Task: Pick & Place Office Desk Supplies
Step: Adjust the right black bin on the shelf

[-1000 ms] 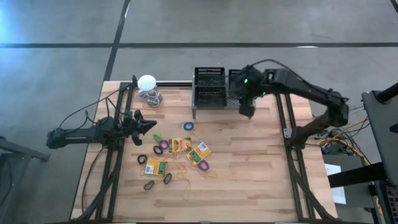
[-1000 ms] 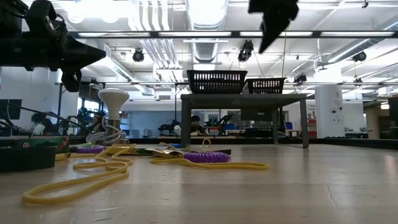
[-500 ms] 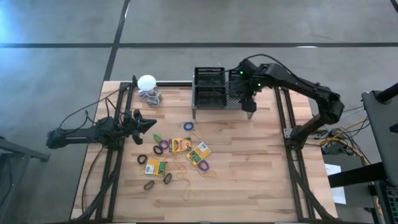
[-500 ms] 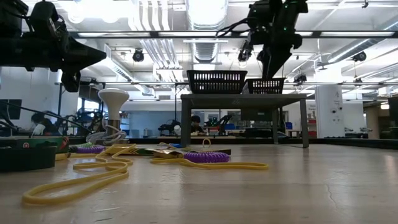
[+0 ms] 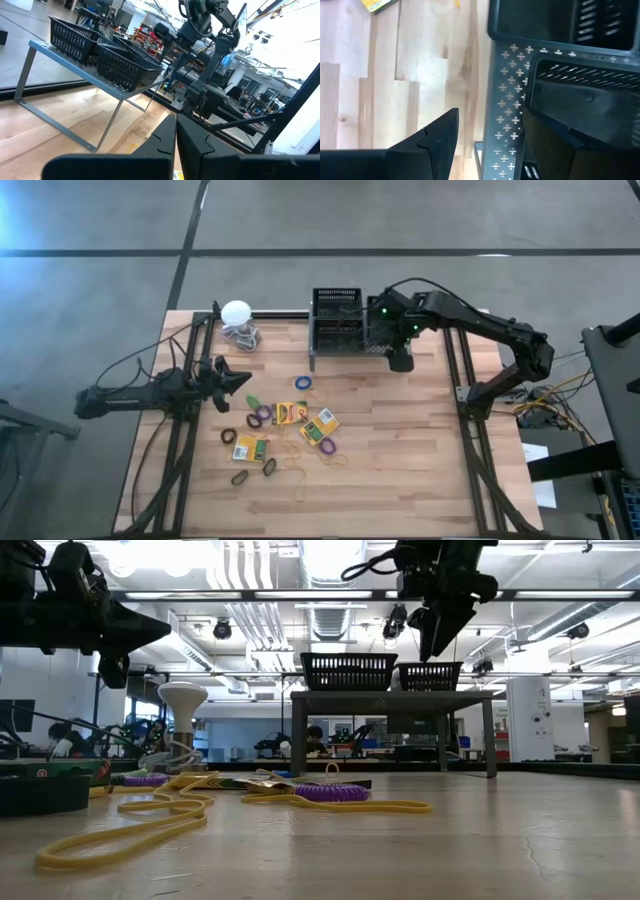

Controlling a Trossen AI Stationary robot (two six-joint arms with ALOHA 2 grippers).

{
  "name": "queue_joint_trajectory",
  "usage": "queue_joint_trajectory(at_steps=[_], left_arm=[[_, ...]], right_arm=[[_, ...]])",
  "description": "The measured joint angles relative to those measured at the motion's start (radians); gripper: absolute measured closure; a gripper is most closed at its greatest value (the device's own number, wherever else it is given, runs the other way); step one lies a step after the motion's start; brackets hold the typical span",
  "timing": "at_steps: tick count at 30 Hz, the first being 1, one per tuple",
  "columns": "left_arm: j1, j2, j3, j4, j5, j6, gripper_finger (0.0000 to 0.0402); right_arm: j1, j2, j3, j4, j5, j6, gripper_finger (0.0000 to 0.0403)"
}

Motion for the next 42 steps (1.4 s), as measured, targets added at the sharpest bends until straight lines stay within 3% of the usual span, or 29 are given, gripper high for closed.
queue_joint_trajectory(at_steps=[8,13,17,22,30,42], left_arm=[[0.000,0.000,0.000,0.000,0.000,-0.019,0.0382],[0.000,0.000,0.000,0.000,0.000,-0.019,0.0382],[0.000,0.000,0.000,0.000,0.000,-0.019,0.0382],[0.000,0.000,0.000,0.000,0.000,-0.019,0.0382],[0.000,0.000,0.000,0.001,-0.009,-0.018,0.0382],[0.000,0.000,0.000,0.001,-0.015,-0.015,0.0382]], right_arm=[[0.046,-0.047,0.049,0.036,0.069,0.062,0.0188],[0.130,-0.108,0.064,0.043,0.210,0.151,0.0188],[0.180,-0.179,0.007,0.033,0.263,0.195,0.0188],[0.035,-0.239,-0.068,0.003,0.400,0.317,0.0188],[-0.261,-0.196,-0.190,0.078,0.321,0.315,0.0188],[-0.292,-0.117,-0.165,0.218,0.245,0.318,0.0188]])
